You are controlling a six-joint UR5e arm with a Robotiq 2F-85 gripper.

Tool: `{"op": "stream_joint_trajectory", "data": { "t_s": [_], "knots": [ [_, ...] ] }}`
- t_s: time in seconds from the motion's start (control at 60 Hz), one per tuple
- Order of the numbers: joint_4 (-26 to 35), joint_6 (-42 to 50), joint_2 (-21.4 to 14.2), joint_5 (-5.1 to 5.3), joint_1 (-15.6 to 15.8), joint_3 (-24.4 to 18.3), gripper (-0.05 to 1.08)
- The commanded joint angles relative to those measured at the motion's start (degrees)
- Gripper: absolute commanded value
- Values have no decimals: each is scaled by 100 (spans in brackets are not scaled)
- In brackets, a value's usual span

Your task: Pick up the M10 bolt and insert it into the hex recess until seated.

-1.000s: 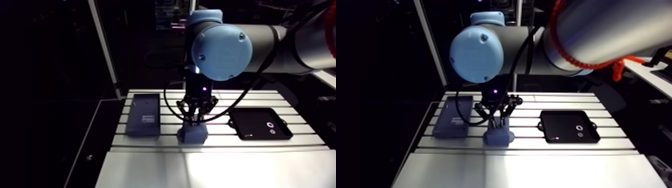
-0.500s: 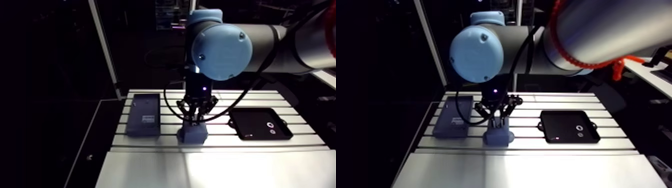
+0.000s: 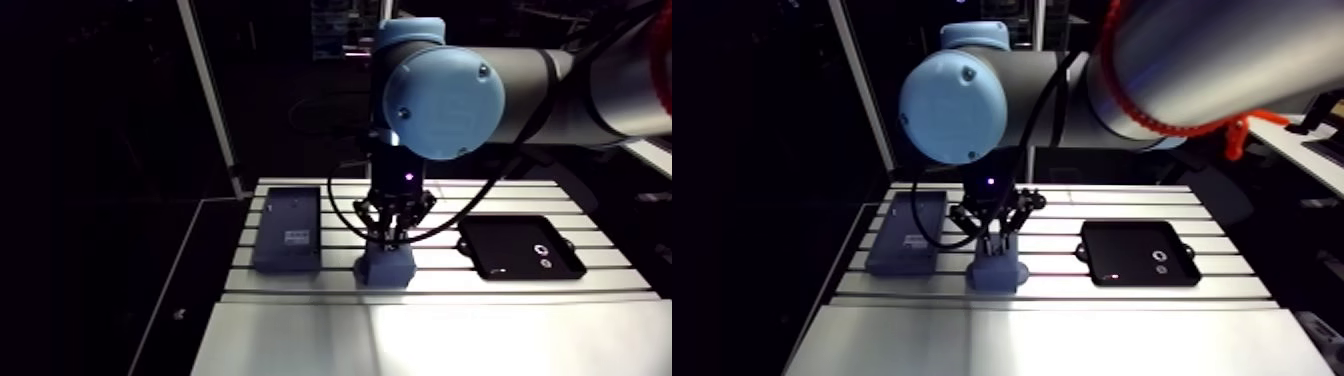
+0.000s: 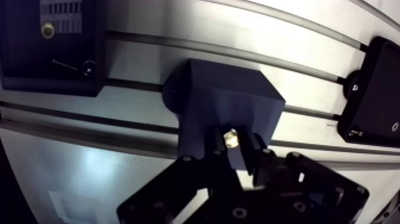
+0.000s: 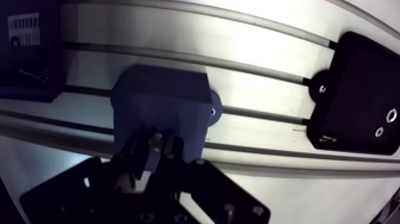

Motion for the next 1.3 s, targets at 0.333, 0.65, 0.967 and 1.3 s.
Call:
{"op": "stream_joint_trajectory", "data": {
  "t_s": [0.333,0.65,0.967,1.3],
  "knots": [
    [0,-9,-7,7,13,-18,72],
    [9,-204,-9,0,-5,-54,74],
    [42,-694,-17,0,20,-10,74],
    [61,-1100,-34,-34,22,-19,74]
  ]
}}
